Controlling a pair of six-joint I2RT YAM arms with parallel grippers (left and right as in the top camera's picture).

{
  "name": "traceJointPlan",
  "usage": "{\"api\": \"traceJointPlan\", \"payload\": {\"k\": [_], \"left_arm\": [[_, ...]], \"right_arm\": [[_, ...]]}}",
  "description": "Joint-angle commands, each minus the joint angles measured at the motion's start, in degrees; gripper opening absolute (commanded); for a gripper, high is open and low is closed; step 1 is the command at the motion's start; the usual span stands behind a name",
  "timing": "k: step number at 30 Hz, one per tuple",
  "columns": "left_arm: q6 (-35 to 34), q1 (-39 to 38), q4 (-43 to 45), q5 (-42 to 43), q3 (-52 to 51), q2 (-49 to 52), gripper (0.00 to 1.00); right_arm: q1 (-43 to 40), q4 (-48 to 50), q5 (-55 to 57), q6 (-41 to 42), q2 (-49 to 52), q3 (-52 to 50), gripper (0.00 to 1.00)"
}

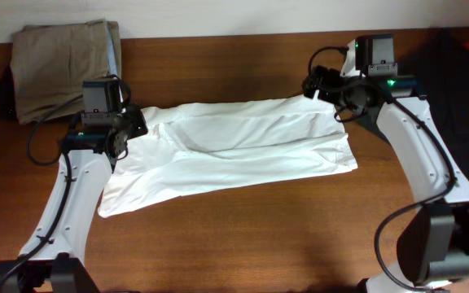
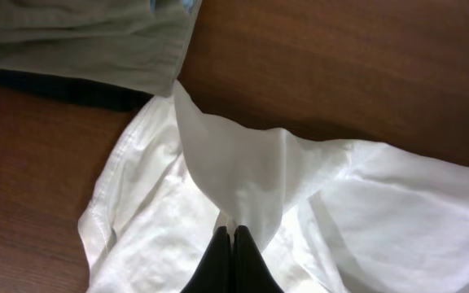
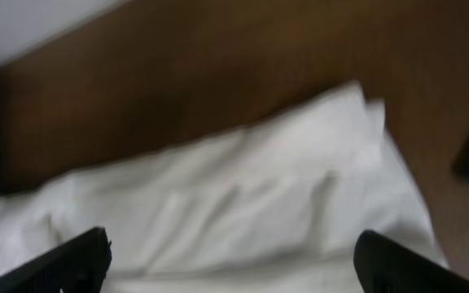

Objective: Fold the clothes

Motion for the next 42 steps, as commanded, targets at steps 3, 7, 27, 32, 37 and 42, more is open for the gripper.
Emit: {"api": "traceJointPlan", "payload": {"k": [3,7,27,32,37,42], "left_arm": [[-1.1,0.3,-0.2,0.6,-0.1,0.0,0.00],[-1.1,0.3,-0.3,0.6,-0.1,0.0,0.00],[-1.1,0.3,-0.1,0.6,-0.1,4.0,0.00],[-1.1,0.3,0.7,0.6,-0.1,4.0,0.00],[-1.1,0.3,3.6,4.1,0.3,-2.5,0.00],[-1.1,0.4,0.7,1.4,0.3,-10.3,0.00]], "right_arm": [[-4.3,6.3,2.9,5.8,9.2,0.2,0.99],[-5.9,9.2,-0.4,7.2,15.8,0.2,0.93],[-5.8,9.2,-0.1,8.7,21.9,0.2,0.33],[-5.9,9.4,1.0,9.3,21.9,0.2,0.04],[-9.0,6.1,-1.7,11.9,18.7,0.6,0.04],[-10.7,2.5,-1.9,10.0,15.2,0.6,0.04]]}}
